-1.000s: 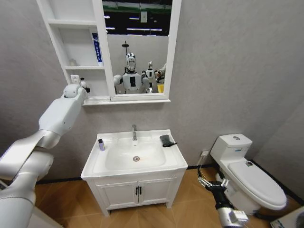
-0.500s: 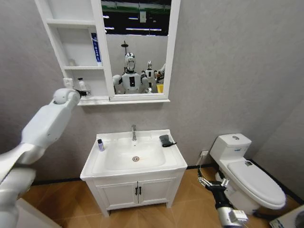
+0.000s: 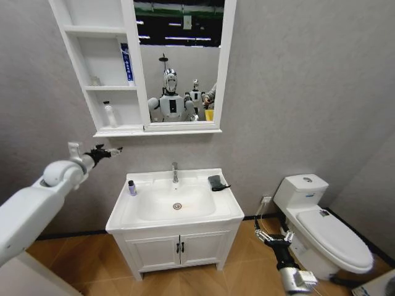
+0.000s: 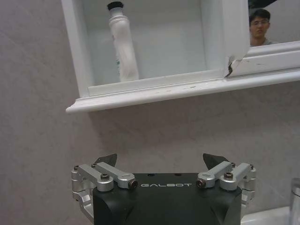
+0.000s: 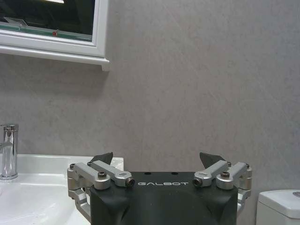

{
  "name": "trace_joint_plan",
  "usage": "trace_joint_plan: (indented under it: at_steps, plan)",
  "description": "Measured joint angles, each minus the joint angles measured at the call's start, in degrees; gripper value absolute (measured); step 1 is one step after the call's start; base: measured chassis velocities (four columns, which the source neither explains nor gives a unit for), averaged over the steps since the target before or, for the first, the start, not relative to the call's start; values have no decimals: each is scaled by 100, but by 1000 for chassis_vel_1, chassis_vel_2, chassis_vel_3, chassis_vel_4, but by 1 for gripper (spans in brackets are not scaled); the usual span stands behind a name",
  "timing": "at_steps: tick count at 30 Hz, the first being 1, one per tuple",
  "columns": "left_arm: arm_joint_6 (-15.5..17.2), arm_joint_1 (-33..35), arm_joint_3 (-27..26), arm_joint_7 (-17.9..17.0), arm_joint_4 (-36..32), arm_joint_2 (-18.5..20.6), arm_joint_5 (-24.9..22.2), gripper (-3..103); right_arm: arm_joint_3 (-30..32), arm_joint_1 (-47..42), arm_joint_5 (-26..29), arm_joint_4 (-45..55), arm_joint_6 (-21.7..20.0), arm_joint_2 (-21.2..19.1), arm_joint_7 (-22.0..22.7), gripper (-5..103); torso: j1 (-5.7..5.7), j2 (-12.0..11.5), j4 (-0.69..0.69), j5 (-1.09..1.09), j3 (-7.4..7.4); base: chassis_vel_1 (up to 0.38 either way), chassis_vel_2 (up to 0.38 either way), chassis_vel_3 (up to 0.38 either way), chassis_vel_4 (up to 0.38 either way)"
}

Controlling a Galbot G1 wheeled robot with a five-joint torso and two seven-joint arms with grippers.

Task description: Move facial cleanser and shampoo from washbasin to cabinet, then wipe washbasin with towel.

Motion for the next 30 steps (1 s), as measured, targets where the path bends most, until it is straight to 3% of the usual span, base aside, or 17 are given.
trace_joint_plan:
  at_steps: [2,5,6,9,19,20,30]
  plan:
    - [-294,157,-9,-517,178,-384,201,100,28,-20,5,-45,38,17,0,100,0,0,-1,3,0,0,0,0,0]
    - [-377,181,38,-588,293,-541,280,100,44,-33,7,-70,57,17,0,100,0,0,-2,3,0,0,0,0,0]
    - [-503,191,129,-573,532,-744,500,100,64,-44,15,-93,68,6,0,100,1,0,-3,3,0,0,0,0,0]
    - [-735,162,280,-238,1261,-1216,1098,100,95,-56,40,-112,71,-46,3,100,1,0,-1,3,0,0,0,0,0]
    - [-968,149,312,173,2511,-2264,1747,100,180,-125,88,-185,69,-122,31,100,1,-1,-1,2,1,0,0,0,0]
    - [-1077,5,217,239,2985,-2576,1976,100,207,-143,101,-208,70,-132,52,100,1,-1,-2,5,0,0,0,0,0]
    - [-1369,-328,29,562,4000,-2967,2279,100,248,-154,158,-262,70,-170,81,100,1,-1,0,2,1,0,0,0,0]
